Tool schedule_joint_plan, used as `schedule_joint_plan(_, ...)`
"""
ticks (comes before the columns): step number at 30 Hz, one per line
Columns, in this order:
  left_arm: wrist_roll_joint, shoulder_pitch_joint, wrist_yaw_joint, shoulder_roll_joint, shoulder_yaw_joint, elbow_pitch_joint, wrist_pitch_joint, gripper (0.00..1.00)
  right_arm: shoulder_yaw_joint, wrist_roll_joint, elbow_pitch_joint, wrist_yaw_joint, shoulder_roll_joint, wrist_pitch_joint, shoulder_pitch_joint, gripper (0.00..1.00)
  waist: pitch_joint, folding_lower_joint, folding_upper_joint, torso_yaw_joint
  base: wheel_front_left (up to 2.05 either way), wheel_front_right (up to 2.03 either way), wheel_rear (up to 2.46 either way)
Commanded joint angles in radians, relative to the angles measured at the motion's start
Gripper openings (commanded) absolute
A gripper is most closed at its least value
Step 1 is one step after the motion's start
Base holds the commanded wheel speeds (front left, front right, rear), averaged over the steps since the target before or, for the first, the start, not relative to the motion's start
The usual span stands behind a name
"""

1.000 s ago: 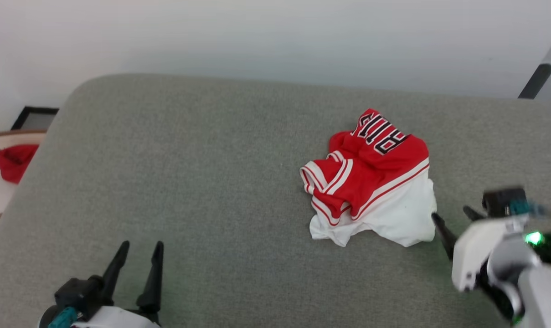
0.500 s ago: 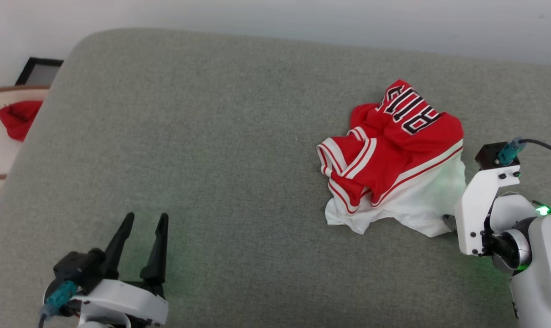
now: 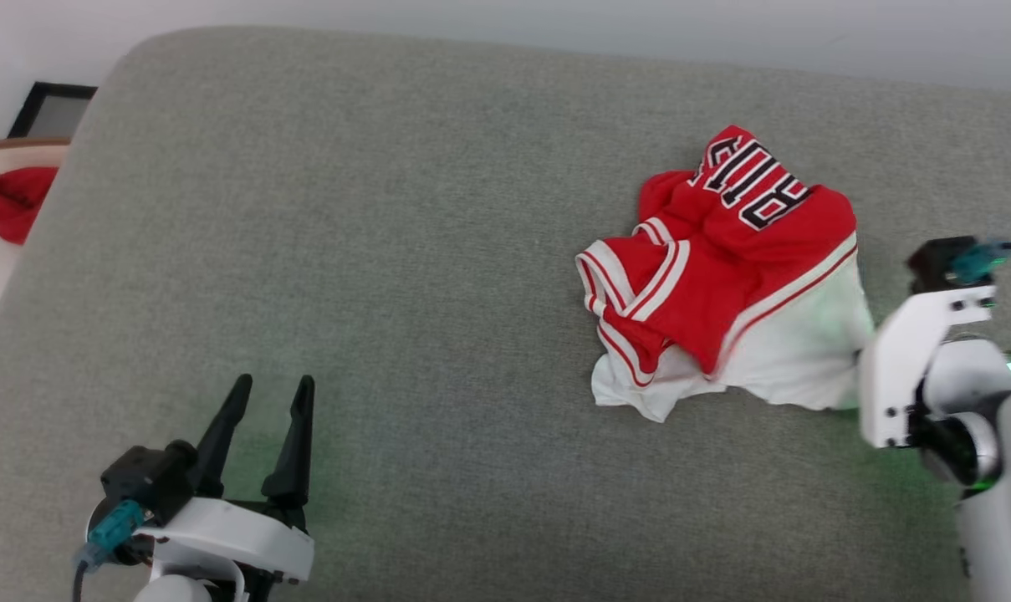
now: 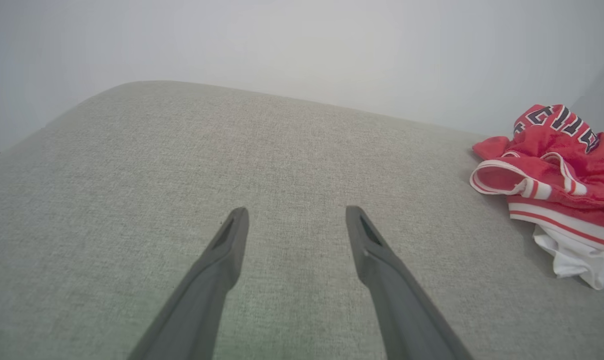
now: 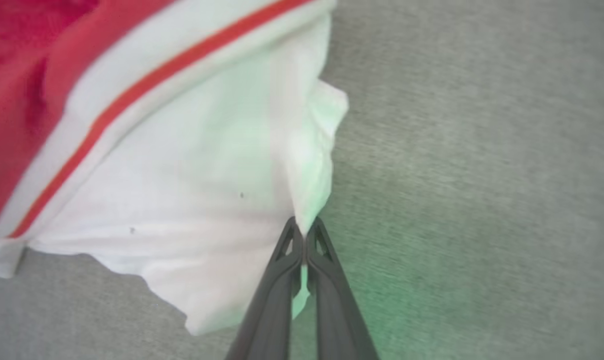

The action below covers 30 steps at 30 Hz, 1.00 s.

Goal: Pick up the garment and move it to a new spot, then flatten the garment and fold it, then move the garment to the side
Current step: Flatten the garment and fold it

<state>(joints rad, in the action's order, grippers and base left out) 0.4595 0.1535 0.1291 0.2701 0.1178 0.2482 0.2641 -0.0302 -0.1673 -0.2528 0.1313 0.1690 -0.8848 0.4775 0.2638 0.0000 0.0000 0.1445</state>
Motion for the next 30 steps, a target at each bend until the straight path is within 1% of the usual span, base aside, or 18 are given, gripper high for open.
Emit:
schedule_joint_plan(1, 0.008, 0.004, 0.003, 0.005, 0.0, 0.0, -0.001, 1.0, -0.017, 0.001, 0.002, -0.001, 0.009, 0.01, -0.012, 0.0, -0.005, 0.0, 0.0, -0.009, 0.0, 0.0, 0.0)
schedule_joint_plan(5, 0.005, 0.003, 0.003, 0.009, 0.0, -0.001, -0.001, 1.0, -0.087, 0.009, 0.022, -0.001, 0.032, 0.021, -0.033, 0.0, -0.012, 0.0, 0.0, -0.022, 0.0, 0.0, 0.0)
schedule_joint_plan(9, 0.006, -0.002, 0.003, 0.015, 0.002, -0.005, -0.001, 1.0, -0.16, 0.029, 0.057, -0.001, 0.071, 0.039, -0.061, 0.0, -0.011, 0.0, 0.0, -0.031, 0.0, 0.0, 0.0)
schedule_joint_plan(14, 0.009, 0.002, 0.003, 0.024, 0.004, -0.01, -0.001, 1.0, -0.286, 0.075, 0.095, -0.001, 0.095, 0.087, -0.081, 0.0, -0.006, 0.0, 0.0, -0.036, 0.0, 0.0, 0.0)
schedule_joint_plan(18, 0.011, 0.009, 0.003, 0.032, 0.012, -0.012, -0.001, 1.0, -0.38, 0.135, 0.113, -0.001, 0.086, 0.122, -0.085, 0.0, -0.001, 0.0, 0.0, -0.034, 0.0, 0.0, 0.0)
schedule_joint_plan(20, 0.013, 0.012, 0.003, 0.035, 0.014, -0.012, -0.001, 1.0, -0.409, 0.173, 0.103, -0.001, 0.085, 0.137, -0.095, 0.0, 0.001, 0.0, 0.0, -0.032, 0.0, 0.0, 0.0)
schedule_joint_plan(25, 0.015, 0.022, 0.003, 0.042, 0.025, -0.003, -0.001, 1.0, -0.447, 0.238, 0.036, -0.001, 0.065, 0.172, -0.115, 0.0, 0.005, 0.0, 0.0, -0.027, 0.0, 0.0, 0.0)
schedule_joint_plan(30, 0.017, 0.035, 0.003, 0.046, 0.038, 0.007, -0.001, 1.0, -0.47, 0.271, -0.033, -0.001, 0.04, 0.229, -0.109, 0.0, 0.008, 0.0, 0.0, -0.026, 0.0, 0.0, 0.0)
